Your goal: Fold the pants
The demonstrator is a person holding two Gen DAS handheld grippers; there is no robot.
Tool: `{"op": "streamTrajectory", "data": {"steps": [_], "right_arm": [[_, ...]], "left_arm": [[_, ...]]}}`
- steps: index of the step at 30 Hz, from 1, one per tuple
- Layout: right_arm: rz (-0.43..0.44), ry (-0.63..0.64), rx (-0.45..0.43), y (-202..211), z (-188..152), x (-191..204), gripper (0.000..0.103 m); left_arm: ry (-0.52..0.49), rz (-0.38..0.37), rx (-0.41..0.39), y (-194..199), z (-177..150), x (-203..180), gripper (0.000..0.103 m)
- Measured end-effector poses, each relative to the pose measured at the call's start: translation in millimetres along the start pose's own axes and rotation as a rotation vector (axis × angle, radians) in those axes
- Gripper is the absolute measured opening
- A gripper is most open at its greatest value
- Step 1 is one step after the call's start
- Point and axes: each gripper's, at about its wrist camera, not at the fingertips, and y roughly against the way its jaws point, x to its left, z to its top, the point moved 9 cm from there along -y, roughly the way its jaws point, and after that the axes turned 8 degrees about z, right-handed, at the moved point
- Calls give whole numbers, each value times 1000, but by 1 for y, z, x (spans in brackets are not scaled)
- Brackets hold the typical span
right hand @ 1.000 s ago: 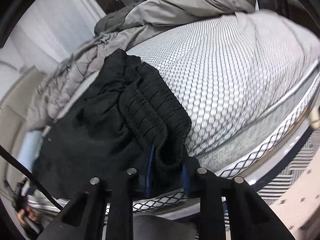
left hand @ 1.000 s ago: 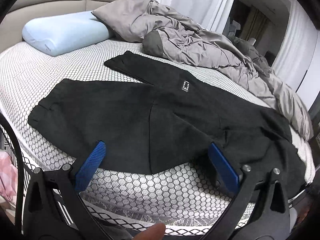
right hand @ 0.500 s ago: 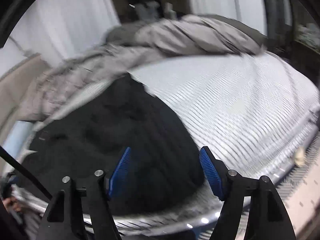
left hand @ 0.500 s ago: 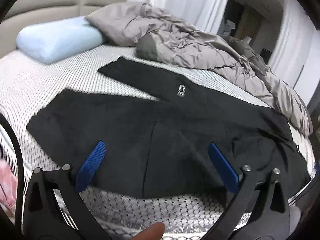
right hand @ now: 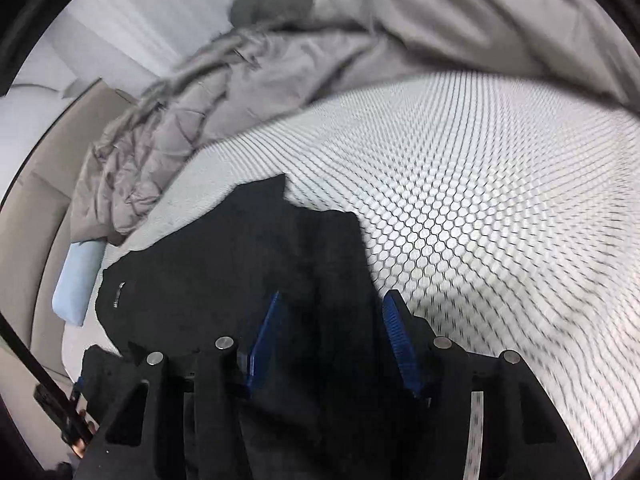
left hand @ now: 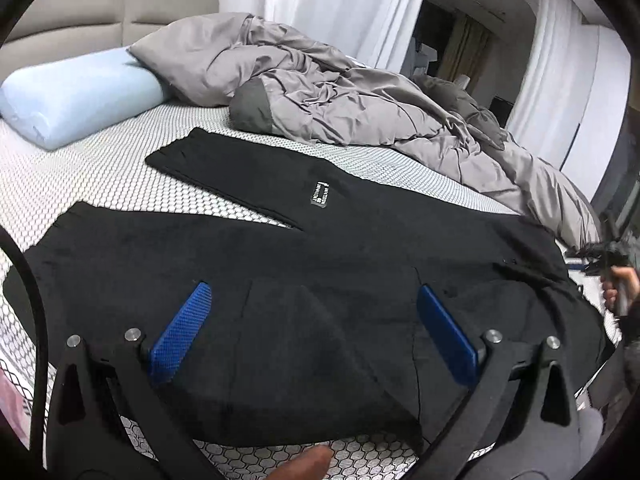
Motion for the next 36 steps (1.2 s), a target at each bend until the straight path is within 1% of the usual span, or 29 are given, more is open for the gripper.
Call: {"op": "streamTrajectory", "data": {"steps": [2,4,5,6,7,8,10,11,12,14,15,16,17,18,19,20,21,22,24,25,26,27,28,29,30,31,33,34,36], "right_arm": [[-19,4,52,-25,9,-10,55],[16,-7,118,-50,11,-15,55],[45,-16,144,-60,10,-14,57],[49,-3,168,-71,8,-11,62],[35,24,176,-77,8,-9,63],[-5,63,179,-83,8,-5,62],[-65,127,140,-80,7,5,34],[-99,153,91,-73,14,11,26],[-121,167,53,-65,18,16,12],[-173,204,-53,-42,29,24,7],[-247,226,-121,-27,37,24,7],[-291,220,-169,-17,43,21,7],[-295,193,-187,-13,47,18,7],[-293,183,-169,-14,47,12,7],[-327,187,-168,-15,48,7,7],[-364,177,-161,-18,49,0,9],[-396,147,-133,-19,46,-16,13],[-436,126,-108,-21,44,-28,14],[-562,118,-90,-17,39,-44,14],[-566,114,-100,-10,35,-45,16],[-518,105,-140,2,30,-38,18],[-473,101,-171,10,25,-30,28],[-423,94,-203,23,18,-22,46],[-358,85,-243,41,6,-12,58],[-288,82,-289,56,-5,1,83],[-214,84,-344,74,-21,16,97],[-139,93,-405,94,-48,38,99],[-122,95,-416,104,-65,43,100],[-126,69,-456,121,-102,49,101]], "left_arm": [[21,-11,15,-4,0,4,102],[25,-15,30,-8,-1,9,102],[25,-13,36,-10,-1,9,102],[22,-12,40,-12,-2,8,102],[18,-10,41,-14,-2,8,102],[15,-8,42,-14,-2,7,102],[13,-5,40,-15,-3,6,102],[13,-4,37,-15,-3,6,102],[13,-5,38,-15,-2,6,102],[20,-4,35,-16,-2,8,102],[25,-4,35,-16,-2,9,102],[33,-4,36,-15,-3,11,102],[44,-3,36,-15,-3,12,102],[52,-3,36,-15,-3,14,102],[57,-4,34,-14,-2,15,102],[62,-5,31,-14,-1,16,102],[65,-2,28,-14,-1,17,102],[67,4,27,-13,-1,19,102],[76,25,27,-14,0,26,102],[82,31,25,-13,1,29,102],[93,44,22,-11,2,36,102],[107,59,15,-7,4,43,102],[138,66,-2,1,8,54,102],[160,70,-18,9,11,62,102],[185,92,-34,18,14,75,102],[211,118,-49,27,17,88,102],[267,169,-61,44,20,118,102],[307,195,-51,50,18,135,102],[375,212,-11,54,12,160,102]]}}
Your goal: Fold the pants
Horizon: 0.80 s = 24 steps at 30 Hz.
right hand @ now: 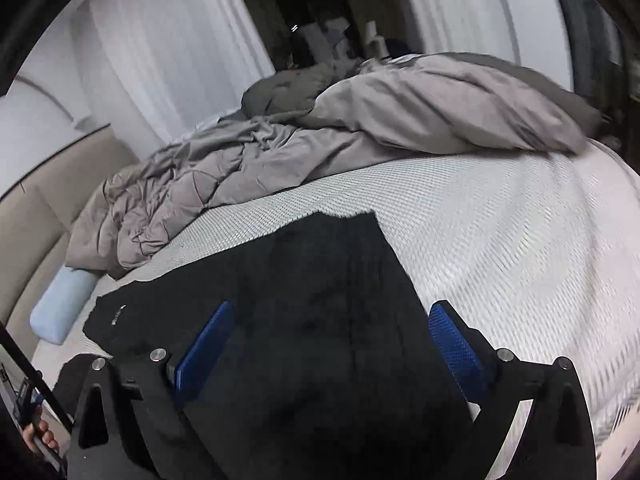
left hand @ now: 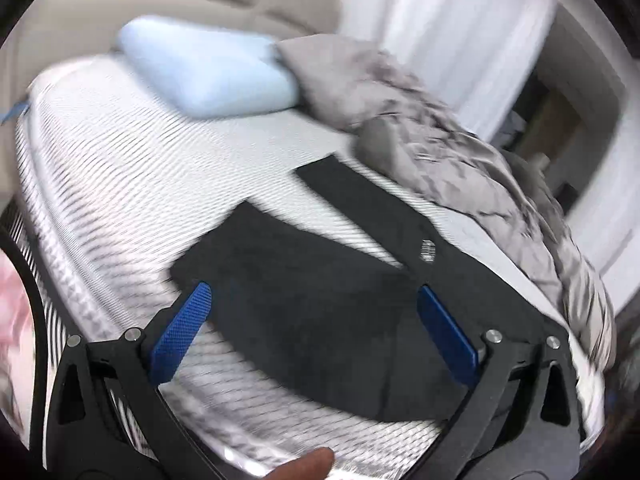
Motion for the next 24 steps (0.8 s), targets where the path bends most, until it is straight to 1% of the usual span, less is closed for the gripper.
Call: {"op": "streamTrajectory", "data": {"steps": [2,3,4,5,6,7,9,10,11,12,14,15,16,17,19,20,21,22,23,24], "right_arm": [[9,-47,-30,23,-27,0,102],[18,-65,-30,28,-36,3,102],[29,-85,-35,36,-49,2,102],[26,-109,-44,41,-62,0,102],[22,-119,-47,53,-72,-2,102],[22,-124,-46,54,-77,-1,102],[23,-138,-49,58,-89,-2,102],[25,-151,-43,58,-94,-2,102],[29,-159,-42,62,-100,-3,102],[36,-165,-43,65,-103,-3,102],[38,-171,-44,67,-107,-4,102],[39,-170,-43,69,-109,-3,102],[38,-170,-46,72,-112,-3,102],[38,-170,-48,74,-113,-3,102],[48,-175,-52,75,-116,-3,102],[52,-182,-52,76,-118,-4,102],[55,-194,-50,75,-122,-5,102],[62,-207,-46,74,-125,-7,102],[70,-228,-43,73,-129,-10,102],[70,-241,-37,72,-132,-13,102]], "left_arm": [[53,-3,59,-6,-3,19,102],[69,3,81,-11,-5,27,102],[76,5,101,-15,-8,32,100],[81,2,116,-18,-12,36,96],[90,-12,133,-22,-16,37,94],[96,-41,155,-27,-18,35,93],[85,-67,190,-42,-22,29,85],[85,-56,208,-48,-23,29,74],[88,-60,209,-51,-22,26,71],[81,-69,194,-52,-20,22,71],[54,-86,167,-51,-14,14,66],[38,-95,169,-52,-13,9,65],[33,-98,172,-53,-12,6,62],[34,-96,168,-52,-12,4,60],[15,-87,167,-56,-12,-2,60],[9,-79,167,-61,-11,-5,55],[7,-64,171,-68,-11,-5,43],[15,-23,181,-77,-10,1,10],[29,-17,182,-81,-6,2,2],[43,-23,164,-83,0,5,2]]}}
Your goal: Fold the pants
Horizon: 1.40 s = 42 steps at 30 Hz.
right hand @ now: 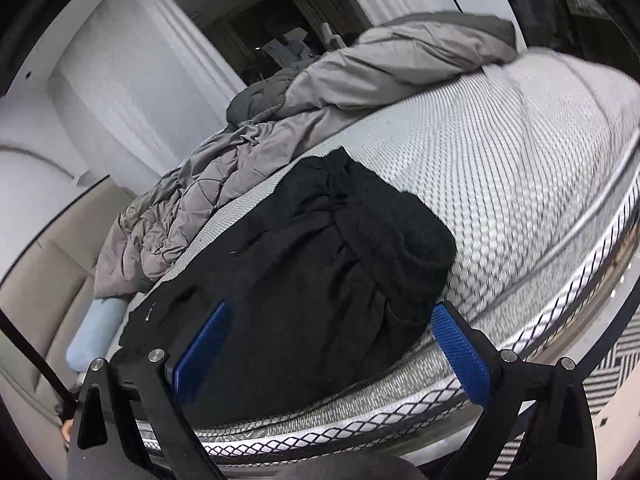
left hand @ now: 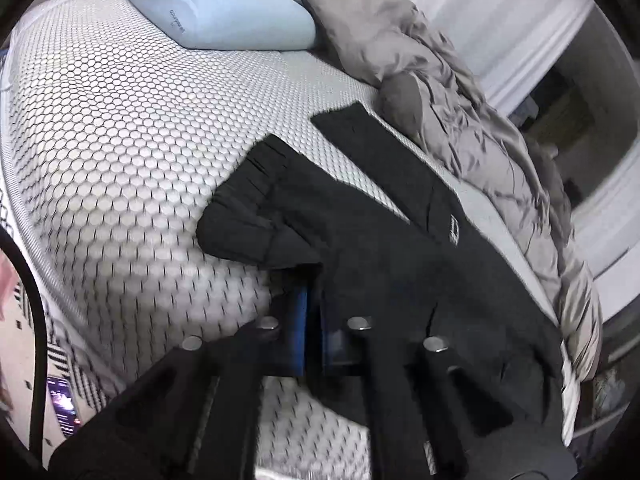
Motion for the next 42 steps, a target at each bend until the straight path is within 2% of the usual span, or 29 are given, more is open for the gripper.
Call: {"op": "streamTrajectory", "data": {"steps": [3,4,8,11,14,16,17,19,20,21,23,24,26,27,28,29,31,37,39,41,42], "right_arm": [[-16,-24,8,1,-5,-11,102],[-22,-30,11,2,-7,-15,102],[8,-87,17,-4,-14,-31,100],[22,-81,12,-15,-11,-34,89],[8,-57,-23,-28,0,-39,66],[-38,-74,16,-36,2,-49,25],[-88,-39,33,-37,5,-50,23],[-122,54,39,-32,13,-40,13],[-151,89,25,-26,19,-37,13],[-159,73,18,-22,26,-41,13],[-166,-15,21,-23,32,-61,13],[-174,-55,49,-27,29,-70,14],[-131,-78,51,-28,23,-68,20],[-97,-74,40,-26,22,-63,32],[-55,-72,33,-24,20,-59,49],[-17,-78,27,-23,18,-56,54],[26,-92,21,-22,13,-55,55],[83,-157,12,-26,0,-60,55],[90,-177,-5,-28,1,-61,55],[90,-190,-11,-35,2,-61,55],[78,-189,-10,-37,0,-63,48]], "left_arm": [[4,9,-96,18,23,9,0],[6,37,-123,24,31,14,0],[3,36,-113,24,41,14,0],[-25,48,-125,24,41,8,0],[-25,49,-117,24,40,8,0],[-26,47,-115,26,37,11,0],[-33,43,-116,28,36,11,0],[-57,51,-125,35,33,13,0],[-74,62,-121,36,31,13,0],[-80,69,-108,34,27,16,0],[-80,66,-59,23,17,19,0],[-84,79,-42,17,12,22,0],[-71,55,-9,13,4,25,0],[-61,12,6,14,1,24,1],[-53,-25,17,14,-2,23,8],[-50,-50,25,14,-4,21,19],[-48,-85,39,11,-8,16,22],[-13,-75,100,-20,-8,10,22],[-27,-59,92,-27,-6,5,21],[-42,-42,60,-26,-3,1,7],[-41,-41,50,-25,-2,0,4]]}}
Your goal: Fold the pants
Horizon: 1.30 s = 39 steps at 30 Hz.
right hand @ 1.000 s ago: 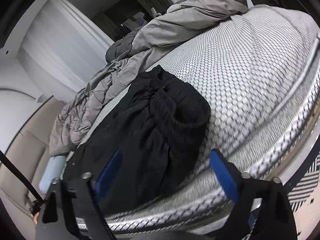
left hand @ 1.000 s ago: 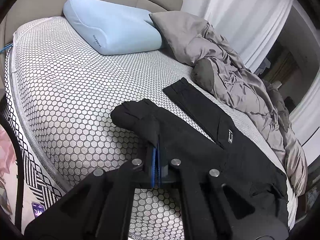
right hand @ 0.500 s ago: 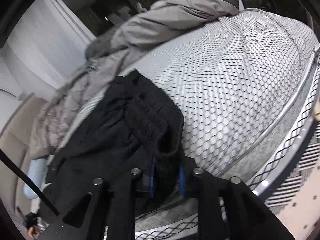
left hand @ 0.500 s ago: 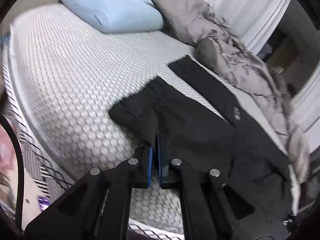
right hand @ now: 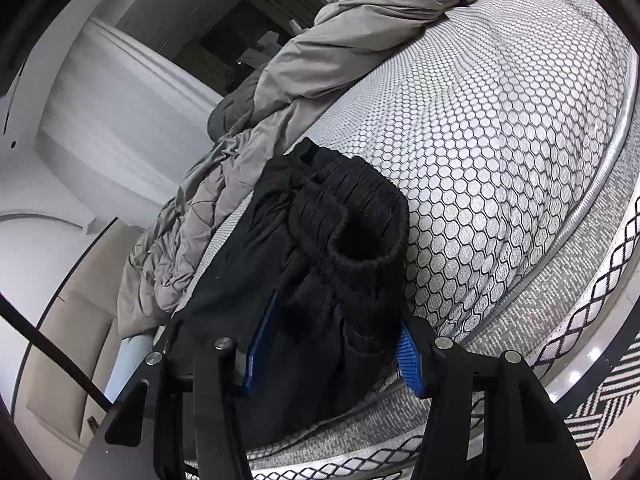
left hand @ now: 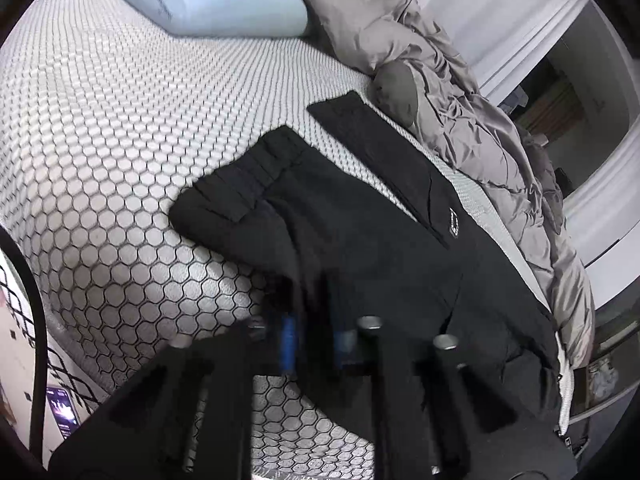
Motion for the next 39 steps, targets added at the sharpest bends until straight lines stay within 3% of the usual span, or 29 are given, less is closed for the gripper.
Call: {"op": "streamTrajectory", "data": {"steps": [1,3,4,8,13,18,24,29,30,32,33,34,36,37,39], "right_arm": [[-21,12,2,-1,0,-1,34],[-32,37,-23,-1,4,4,16],[-17,43,-47,4,8,8,13],[-2,54,-104,33,15,18,11],[19,60,-101,46,20,35,11],[30,143,-167,43,56,87,11],[-37,208,-188,-8,124,130,11],[-96,188,-158,-88,182,142,11],[-117,174,-146,-110,193,141,14],[-167,165,-117,-156,212,136,33],[-208,171,-96,-173,217,128,55],[-246,181,-89,-186,221,124,60],[-353,185,-58,-202,221,113,61],[-352,182,-61,-203,217,115,61],[-305,208,-70,-199,204,123,64]], "left_arm": [[8,-1,-16,4,2,0,3],[10,5,-32,12,4,1,2],[10,21,-42,17,5,3,1],[7,1,-81,49,7,5,0],[-1,-38,-113,69,22,-1,0],[-27,-62,-151,76,59,-30,0],[-47,-45,-164,50,133,-89,0],[-101,112,-160,-22,199,-155,4],[-94,121,-142,-41,208,-165,10],[-109,131,-84,-84,220,-179,54],[-117,170,-60,-104,224,-180,57],[-121,212,-45,-118,227,-179,58],[-101,248,21,-139,230,-170,58],[-82,225,62,-143,229,-165,58],[-42,179,46,-134,229,-157,58]]}}
